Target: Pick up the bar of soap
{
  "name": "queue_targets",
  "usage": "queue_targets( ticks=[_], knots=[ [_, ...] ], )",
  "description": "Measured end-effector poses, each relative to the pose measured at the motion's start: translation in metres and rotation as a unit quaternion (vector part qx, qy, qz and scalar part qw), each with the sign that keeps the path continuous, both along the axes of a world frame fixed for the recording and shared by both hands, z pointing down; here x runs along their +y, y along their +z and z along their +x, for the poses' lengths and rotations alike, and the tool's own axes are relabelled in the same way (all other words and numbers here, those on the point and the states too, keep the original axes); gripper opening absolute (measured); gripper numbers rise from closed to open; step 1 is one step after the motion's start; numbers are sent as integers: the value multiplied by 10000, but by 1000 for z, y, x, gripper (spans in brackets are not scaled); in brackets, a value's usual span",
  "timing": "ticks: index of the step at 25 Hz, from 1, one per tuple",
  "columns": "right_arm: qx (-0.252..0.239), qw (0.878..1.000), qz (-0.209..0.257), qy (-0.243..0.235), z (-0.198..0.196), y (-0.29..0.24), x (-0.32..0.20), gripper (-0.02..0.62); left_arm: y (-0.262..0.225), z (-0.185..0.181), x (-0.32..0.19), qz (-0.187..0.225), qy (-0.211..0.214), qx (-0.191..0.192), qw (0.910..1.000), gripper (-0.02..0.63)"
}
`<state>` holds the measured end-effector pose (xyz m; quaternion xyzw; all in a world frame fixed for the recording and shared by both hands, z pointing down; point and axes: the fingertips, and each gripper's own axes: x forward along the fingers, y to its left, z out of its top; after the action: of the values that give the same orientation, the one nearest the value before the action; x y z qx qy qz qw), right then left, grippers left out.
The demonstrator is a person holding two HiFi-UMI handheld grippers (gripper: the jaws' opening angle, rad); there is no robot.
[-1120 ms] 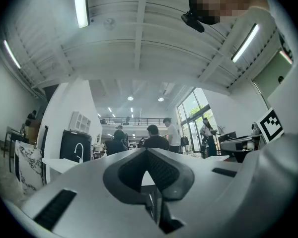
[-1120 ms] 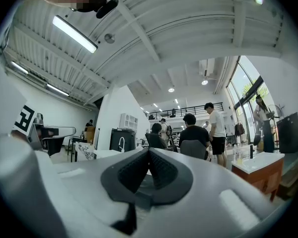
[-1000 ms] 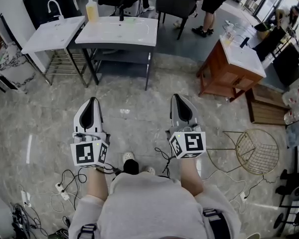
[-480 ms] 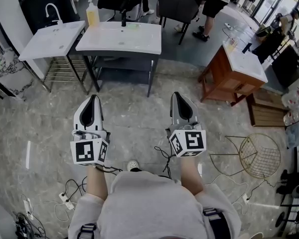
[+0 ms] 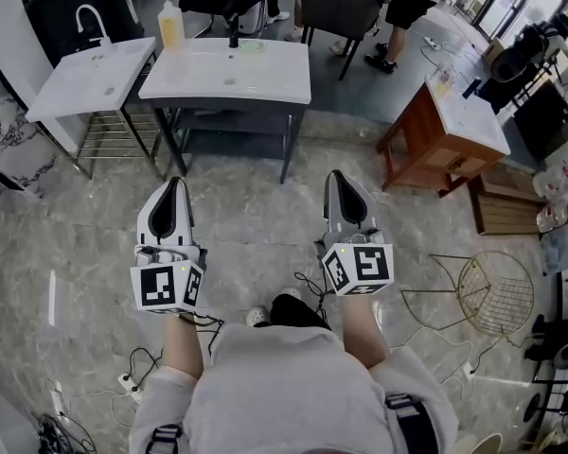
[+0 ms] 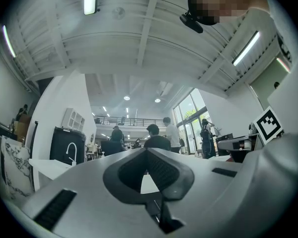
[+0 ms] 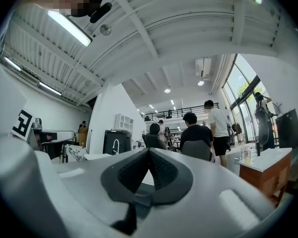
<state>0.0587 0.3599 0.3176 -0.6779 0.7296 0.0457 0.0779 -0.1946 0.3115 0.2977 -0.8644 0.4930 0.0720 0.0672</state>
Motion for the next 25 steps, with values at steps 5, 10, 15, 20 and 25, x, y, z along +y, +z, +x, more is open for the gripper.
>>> queue_targets(
  ticks=[5,10,15,20,25],
  knots=[
    [1,10000,-41,12,6,5,-30,11,5,2,-28,-23,-46,20,10000,8],
    [11,10000,61,-52,17,1,-72,11,-1,9,-64,106,-104,42,9999,8],
    [15,9998,140,-138,33,-6,-127,11,-8,26,-112,179,-168,42,9997,8],
    [-5,9996,122,-256,55,-10,-182,11,-11,47,-163,113,-309,21,9995,8],
    [-14,9992,140,-369,75,-14,-234,11,-15,68,-211,131,-412,23,9991,8]
  ],
)
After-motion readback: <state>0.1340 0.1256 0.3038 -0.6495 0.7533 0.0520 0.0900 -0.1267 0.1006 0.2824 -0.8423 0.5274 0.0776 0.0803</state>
